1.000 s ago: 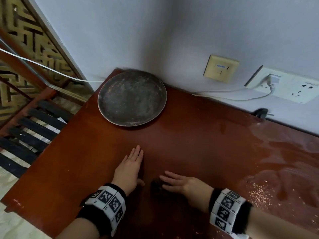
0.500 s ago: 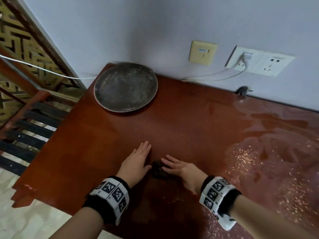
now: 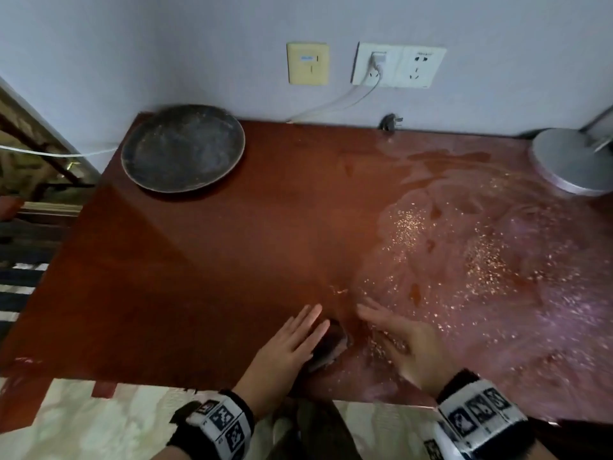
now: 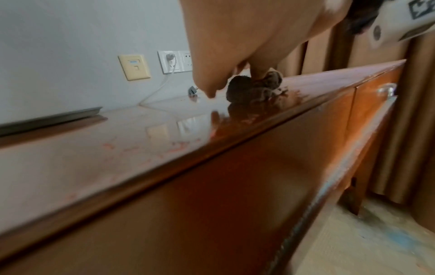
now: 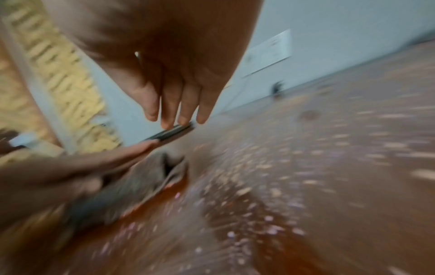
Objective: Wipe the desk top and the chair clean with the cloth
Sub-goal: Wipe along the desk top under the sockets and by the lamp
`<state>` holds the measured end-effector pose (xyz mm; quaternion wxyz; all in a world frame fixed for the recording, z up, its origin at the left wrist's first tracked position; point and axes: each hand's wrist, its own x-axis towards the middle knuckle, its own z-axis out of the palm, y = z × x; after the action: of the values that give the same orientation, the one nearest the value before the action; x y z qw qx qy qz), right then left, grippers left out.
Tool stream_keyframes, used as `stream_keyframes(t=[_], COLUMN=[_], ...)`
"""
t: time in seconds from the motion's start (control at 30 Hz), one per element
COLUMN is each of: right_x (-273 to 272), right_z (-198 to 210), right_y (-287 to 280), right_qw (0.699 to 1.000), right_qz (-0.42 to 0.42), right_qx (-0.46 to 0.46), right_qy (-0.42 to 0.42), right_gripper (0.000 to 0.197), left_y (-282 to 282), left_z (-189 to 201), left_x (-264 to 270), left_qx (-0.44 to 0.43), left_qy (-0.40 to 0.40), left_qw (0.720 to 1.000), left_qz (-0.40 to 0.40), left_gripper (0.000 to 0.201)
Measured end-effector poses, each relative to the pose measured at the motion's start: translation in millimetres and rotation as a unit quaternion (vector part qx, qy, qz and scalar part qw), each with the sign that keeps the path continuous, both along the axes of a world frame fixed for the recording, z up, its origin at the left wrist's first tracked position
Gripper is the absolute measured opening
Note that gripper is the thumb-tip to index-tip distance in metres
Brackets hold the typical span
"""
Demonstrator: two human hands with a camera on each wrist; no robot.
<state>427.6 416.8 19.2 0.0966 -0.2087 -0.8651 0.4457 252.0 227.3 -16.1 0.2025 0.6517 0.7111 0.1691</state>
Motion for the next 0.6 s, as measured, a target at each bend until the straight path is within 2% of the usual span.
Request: stream_keyframes(t=[0.07, 0.13, 0.17, 0.3, 0.37, 0.43, 0.6], right_x=[35.3, 65.3, 77.2, 110.0, 113.6, 111.4, 91.3], right_z=[1.7, -0.2, -1.7, -14.0, -16.3, -20.5, -18.0], right_y=[6.6, 3.5, -0.8, -17.3, -21.2, -25.3, -29.2], right_qw=[0.996, 0.989, 0.986, 0.981, 0.979, 0.977, 0.978], right_qz=[-0.084, -0.117, -0.124, -0.132, -0.133, -0.137, -0.100], right_qx=[0.038, 0.061, 0.072, 0.080, 0.082, 0.091, 0.083], right_qy=[-0.014, -0.062, -0.089, -0.121, -0.131, -0.136, -0.165], right_gripper=[0.053, 0.054, 0.055, 0.058, 0.055, 0.053, 0.055], left_y=[4.8, 12.3, 16.0, 21.5, 17.6, 6.3, -15.7], left_z=[-4.4, -8.3, -12.1, -20.5, -21.2, -22.8, -31.0], left_x=[1.0, -3.6, -8.0, -13.7, -2.1, 17.2, 74.8], left_qx=[0.047, 0.053, 0.049, 0.033, 0.068, 0.099, 0.107], left_qy=[0.055, 0.109, 0.115, 0.121, 0.122, 0.123, 0.090], left_qw=[0.995, 0.988, 0.989, 0.992, 0.990, 0.987, 0.989], left_qz=[-0.072, -0.094, -0.078, 0.021, 0.027, 0.015, 0.038], left_gripper=[0.055, 0.046, 0.045, 0.068, 0.062, 0.044, 0.050])
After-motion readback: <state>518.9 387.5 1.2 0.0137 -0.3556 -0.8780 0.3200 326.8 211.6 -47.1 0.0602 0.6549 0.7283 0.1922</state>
